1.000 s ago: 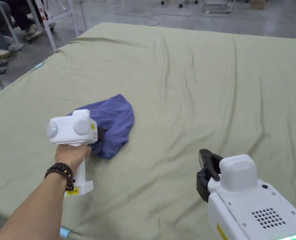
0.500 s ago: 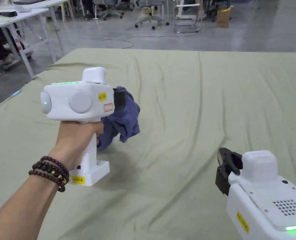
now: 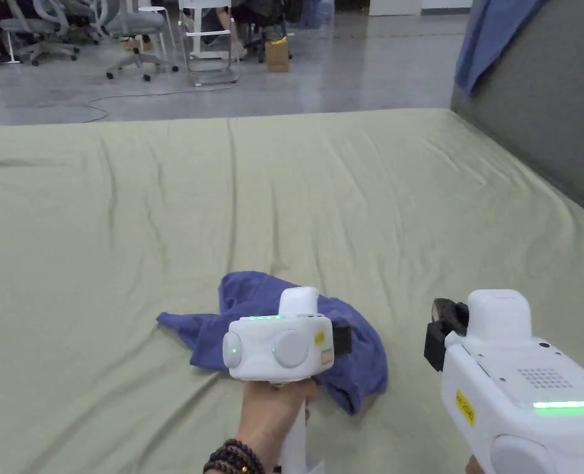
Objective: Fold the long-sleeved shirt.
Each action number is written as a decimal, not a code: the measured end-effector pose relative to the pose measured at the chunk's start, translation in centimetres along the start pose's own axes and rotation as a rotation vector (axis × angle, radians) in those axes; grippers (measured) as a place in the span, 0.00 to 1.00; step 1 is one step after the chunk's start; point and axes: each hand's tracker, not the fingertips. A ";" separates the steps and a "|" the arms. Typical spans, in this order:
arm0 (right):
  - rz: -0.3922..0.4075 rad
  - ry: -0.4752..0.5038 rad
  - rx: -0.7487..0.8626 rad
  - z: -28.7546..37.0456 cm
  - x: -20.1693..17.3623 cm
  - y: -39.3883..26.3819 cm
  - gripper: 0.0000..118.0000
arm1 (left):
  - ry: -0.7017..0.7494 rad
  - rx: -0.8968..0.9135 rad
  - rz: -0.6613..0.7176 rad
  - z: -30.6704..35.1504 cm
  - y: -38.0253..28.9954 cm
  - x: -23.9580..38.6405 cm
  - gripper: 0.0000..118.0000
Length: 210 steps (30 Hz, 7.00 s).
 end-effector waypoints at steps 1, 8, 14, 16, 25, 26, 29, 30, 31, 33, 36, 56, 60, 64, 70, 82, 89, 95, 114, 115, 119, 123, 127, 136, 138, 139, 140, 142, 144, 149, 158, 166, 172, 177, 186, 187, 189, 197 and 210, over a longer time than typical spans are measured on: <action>0.009 -0.002 -0.015 -0.2 0.3 -0.2 0.00 | 0.009 0.052 -0.012 1.0 0.2 -0.3 0.53; 0.011 0.045 -0.031 -0.4 -0.9 -0.8 0.00 | 0.187 0.380 -0.092 13.8 -1.3 -2.3 1.00; 0.030 0.055 -0.007 1.1 -2.5 -0.8 0.00 | 0.336 0.518 -0.130 22.4 -9.0 -3.2 0.33; 0.030 0.049 0.011 1.5 -2.8 -0.8 0.00 | 0.374 0.492 -0.145 23.1 -10.3 -3.4 0.00; 0.001 0.069 -0.013 1.3 -2.9 -0.9 0.00 | 0.312 0.421 -0.122 21.2 -2.8 -4.8 0.52; 0.002 0.068 -0.017 1.2 -2.8 -1.1 0.00 | 0.297 0.405 -0.114 20.5 -1.3 -5.0 0.66; 0.001 0.054 -0.034 0.6 -2.5 -1.6 0.00 | 0.298 0.206 -0.047 15.8 4.2 -6.2 1.00; -0.008 0.055 -0.041 0.3 -2.3 -1.9 0.00 | 0.260 0.306 -0.075 13.7 7.0 -7.0 1.00; -0.018 0.065 -0.054 -0.1 -2.0 -2.1 0.00 | 0.260 0.259 -0.064 11.0 9.5 -7.9 1.00; -0.013 0.074 -0.089 -0.6 -1.9 -2.4 0.00 | 0.270 0.176 -0.094 6.4 12.8 -9.0 1.00; 0.009 0.069 -0.121 -1.2 -1.7 -3.0 0.00 | 0.300 0.018 -0.113 -0.6 16.4 -11.1 1.00; 0.003 0.089 -0.473 -15.0 -1.2 -7.2 0.59 | 0.215 -0.010 -0.082 -2.5 15.8 -13.6 0.01; 0.066 0.140 -0.525 -18.3 -3.0 -7.8 0.44 | 0.175 0.060 -0.106 1.3 16.5 -12.6 0.01; 0.185 0.156 -0.502 -17.9 -4.9 -7.1 0.03 | 0.139 0.162 -0.088 5.2 16.5 -12.1 0.01; 0.161 0.226 -0.331 -15.0 -3.0 0.5 0.03 | 0.166 0.325 -0.138 12.7 18.8 -11.3 0.01; 0.300 0.134 0.179 -14.7 -3.3 37.3 0.03 | 0.283 0.747 -0.176 30.4 36.3 -7.5 0.01; 0.274 0.025 0.318 -13.4 -4.9 49.8 0.03 | 0.378 0.806 -0.213 34.2 45.8 -3.6 0.01; 0.261 -0.006 0.251 -15.6 -4.8 48.0 0.03 | 0.357 0.758 -0.144 31.3 45.6 -4.5 0.01; 0.197 0.121 -0.132 -26.7 -3.5 20.2 0.03 | 0.280 0.378 -0.032 15.3 26.3 -13.5 0.01; 0.197 0.147 -0.109 -25.3 -3.0 19.9 0.03 | 0.278 0.389 -0.065 16.0 25.4 -13.0 0.01; 0.228 0.223 -0.086 -18.2 -1.5 17.0 0.03 | 0.290 0.372 -0.163 20.1 19.8 -10.3 0.01; 0.342 0.293 -0.150 -11.5 -0.2 11.6 0.03 | 0.233 0.255 -0.236 22.4 12.2 -9.3 0.01; 0.307 0.350 -0.360 -8.8 1.1 3.2 0.03 | 0.159 0.032 -0.204 21.3 2.6 -10.6 0.01; 0.316 0.312 -0.642 -10.2 1.5 -6.0 0.47 | 0.118 -0.262 -0.135 14.8 -8.7 -15.7 0.38; 0.283 0.305 -0.580 -8.7 1.9 -3.6 0.96 | 0.107 -0.251 -0.115 16.1 -7.2 -15.8 1.00; 0.259 0.323 -0.522 -7.9 2.3 -2.0 0.98 | 0.098 -0.227 -0.104 17.0 -6.3 -15.7 1.00; 0.251 0.325 -0.465 -7.3 2.5 -0.7 0.98 | 0.071 -0.088 -0.085 18.7 -5.4 -15.4 0.99; 0.231 0.294 -0.408 -6.2 2.7 1.7 0.87 | 0.062 -0.037 -0.056 20.0 -4.0 -15.6 0.93; 0.218 0.284 -0.361 -5.2 2.6 3.1 0.00 | 0.102 0.002 -0.022 21.0 -3.4 -15.6 0.08; 0.222 0.305 -0.354 -4.4 1.3 3.3 0.00 | 0.152 -0.018 -0.073 21.0 -4.2 -11.2 0.00; 0.240 0.317 -0.411 -5.0 0.5 2.1 0.00 | 0.283 -0.251 -0.017 13.7 -8.7 -15.3 0.94; 0.326 0.369 -0.435 -9.9 -3.7 3.2 0.00 | 0.333 -0.271 -0.070 14.1 -12.5 -13.1 0.58; 0.427 0.428 -0.442 -19.4 -11.9 5.4 0.00 | 0.277 -0.303 -0.152 13.8 -12.2 -11.0 0.13; 0.450 0.492 -0.471 -29.8 -20.8 7.8 0.00 | 0.157 -0.306 0.048 14.8 -10.9 -12.7 0.05; 0.492 0.417 -0.638 -42.9 -31.5 7.1 0.54 | 0.168 -0.178 0.176 16.2 -8.4 -14.3 0.05; 0.471 0.408 -0.664 -43.6 -31.9 6.4 0.52 | 0.166 -0.174 0.173 16.2 -8.3 -14.4 0.05; 0.426 0.387 -0.753 -45.1 -32.5 4.4 0.36 | 0.175 -0.173 0.160 15.9 -8.0 -14.2 0.05; 0.412 0.407 -0.633 -41.6 -30.1 6.0 0.00 | 0.241 -0.128 0.206 15.0 -7.2 -15.1 0.05; 0.262 0.230 -0.122 -22.9 -9.6 31.1 0.00 | 0.468 0.437 0.037 17.9 15.6 -16.2 0.05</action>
